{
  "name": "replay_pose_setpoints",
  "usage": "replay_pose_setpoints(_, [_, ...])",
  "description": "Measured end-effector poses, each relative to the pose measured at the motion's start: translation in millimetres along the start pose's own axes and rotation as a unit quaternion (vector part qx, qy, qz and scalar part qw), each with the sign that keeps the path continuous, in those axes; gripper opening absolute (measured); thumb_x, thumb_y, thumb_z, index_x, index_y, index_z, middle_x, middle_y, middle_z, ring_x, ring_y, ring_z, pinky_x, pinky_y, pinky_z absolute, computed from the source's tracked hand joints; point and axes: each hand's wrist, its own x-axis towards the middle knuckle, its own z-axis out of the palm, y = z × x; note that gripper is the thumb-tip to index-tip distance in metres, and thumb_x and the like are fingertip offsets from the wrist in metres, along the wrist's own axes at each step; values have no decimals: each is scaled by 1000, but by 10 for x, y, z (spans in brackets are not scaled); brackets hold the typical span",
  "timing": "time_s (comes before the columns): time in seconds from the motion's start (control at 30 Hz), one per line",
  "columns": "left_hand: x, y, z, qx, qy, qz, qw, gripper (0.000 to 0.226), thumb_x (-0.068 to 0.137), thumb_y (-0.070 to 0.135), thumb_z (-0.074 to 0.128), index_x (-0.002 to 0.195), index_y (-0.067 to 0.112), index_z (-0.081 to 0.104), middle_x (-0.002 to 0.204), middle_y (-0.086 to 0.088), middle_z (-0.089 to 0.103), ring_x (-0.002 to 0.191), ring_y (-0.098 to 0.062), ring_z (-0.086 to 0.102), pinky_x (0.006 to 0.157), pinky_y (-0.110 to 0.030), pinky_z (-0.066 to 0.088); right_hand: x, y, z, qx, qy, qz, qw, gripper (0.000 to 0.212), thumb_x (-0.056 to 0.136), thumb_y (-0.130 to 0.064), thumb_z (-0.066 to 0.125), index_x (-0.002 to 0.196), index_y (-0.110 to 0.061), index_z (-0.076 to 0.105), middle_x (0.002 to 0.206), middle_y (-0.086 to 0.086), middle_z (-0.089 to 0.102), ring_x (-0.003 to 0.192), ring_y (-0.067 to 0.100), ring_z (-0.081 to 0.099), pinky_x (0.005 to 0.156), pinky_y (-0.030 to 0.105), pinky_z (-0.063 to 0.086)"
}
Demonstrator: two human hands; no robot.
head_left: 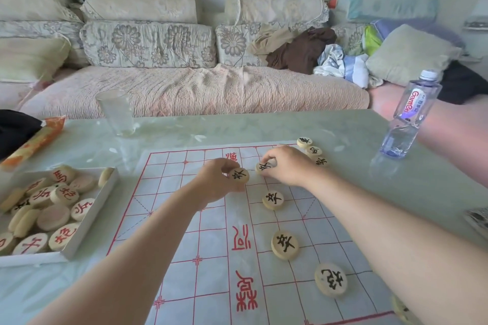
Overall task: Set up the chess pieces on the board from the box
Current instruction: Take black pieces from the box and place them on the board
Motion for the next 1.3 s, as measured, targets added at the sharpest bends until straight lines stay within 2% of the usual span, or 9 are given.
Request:
replay_pose_setpoints(0.27, [82, 173, 72, -31, -25, 46, 998, 50, 67, 0, 81, 99, 34, 63, 95, 3, 70, 75, -13, 69, 75, -33, 54, -17, -314, -155, 227, -88, 20, 970, 17, 97, -37, 58, 106, -26, 68, 93, 3, 71, 53, 10, 59, 49, 22, 38])
replay_pose_setpoints(0.37, [130, 258, 89, -55, -16, 53, 997, 52, 70, 0, 78, 109, 29, 59, 91, 3, 67, 69, -11, 64, 60, -24, 48, 35, -338, -120, 303, -78, 40, 949, 25, 95, -27, 64, 118, -19, 63, 83, 4, 66, 52, 12, 56, 46, 23, 35])
replay_pose_setpoints(0.57, [333, 277, 63, -190, -13, -11, 982, 45, 74, 13, 78, 114, 6, 59, 86, -5, 71, 73, -17, 62, 63, -26, 44, 114, -295, -92, 438, -33, 71, 896, 21, 94, -10, 66, 113, -9, 58, 95, 17, 68, 59, 19, 58, 49, 29, 46])
replay_pose_setpoints(0.7, [426, 256, 50, -196, 4, -11, 981, 20, 82, 5, 70, 101, 9, 67, 82, -6, 71, 67, -14, 64, 68, -25, 51, 62, -296, -130, 376, -23, 31, 926, 42, 83, -3, 76, 121, -15, 63, 99, -8, 67, 71, 17, 65, 61, 26, 55])
replay_pose_setpoints(0.83, [483, 262, 61, -180, -5, -10, 984, 18, 83, 7, 69, 100, 12, 67, 84, -6, 72, 62, -12, 64, 63, -21, 51, 67, -289, -114, 288, 4, 9, 958, 32, 81, -18, 81, 110, -25, 67, 87, -9, 69, 60, 3, 62, 57, 21, 52])
replay_pose_setpoints(0.93, [527, 243, 67, -122, 16, 7, 992, 23, 88, 19, 66, 109, 17, 60, 91, -2, 70, 65, -15, 64, 60, -24, 53, 135, -261, -69, 190, 16, 2, 982, 41, 83, -30, 79, 121, -24, 65, 106, -11, 65, 88, 3, 61, 75, 20, 42])
replay_pose_setpoints(1.03, [605, 110, 27, 62, 65, 55, 994, 27, 91, 24, 58, 119, 23, 56, 107, 2, 63, 85, -19, 60, 66, -27, 50, 298, -171, -89, 141, 62, 35, 988, 47, 85, -37, 75, 126, -23, 58, 116, -11, 58, 105, 8, 55, 85, 23, 39])
replay_pose_setpoints(1.13, [654, -128, -11, 278, 97, 100, 951, 36, 91, 27, 55, 127, 26, 53, 124, 0, 51, 115, -22, 46, 90, -34, 45, 520, -65, -132, 82, 77, 74, 991, 48, 83, -36, 75, 125, -25, 55, 119, -6, 58, 101, 13, 57, 83, 26, 42])
replay_pose_setpoints(1.3, [679, -341, -29, 379, 98, 109, 913, 46, 91, 44, 46, 133, 26, 47, 132, -1, 42, 122, -24, 37, 100, -36, 33, 772, -77, -82, -20, 53, 55, 997, 28, 84, -42, 71, 105, -28, 59, 114, -9, 64, 109, 17, 59, 93, 35, 48])
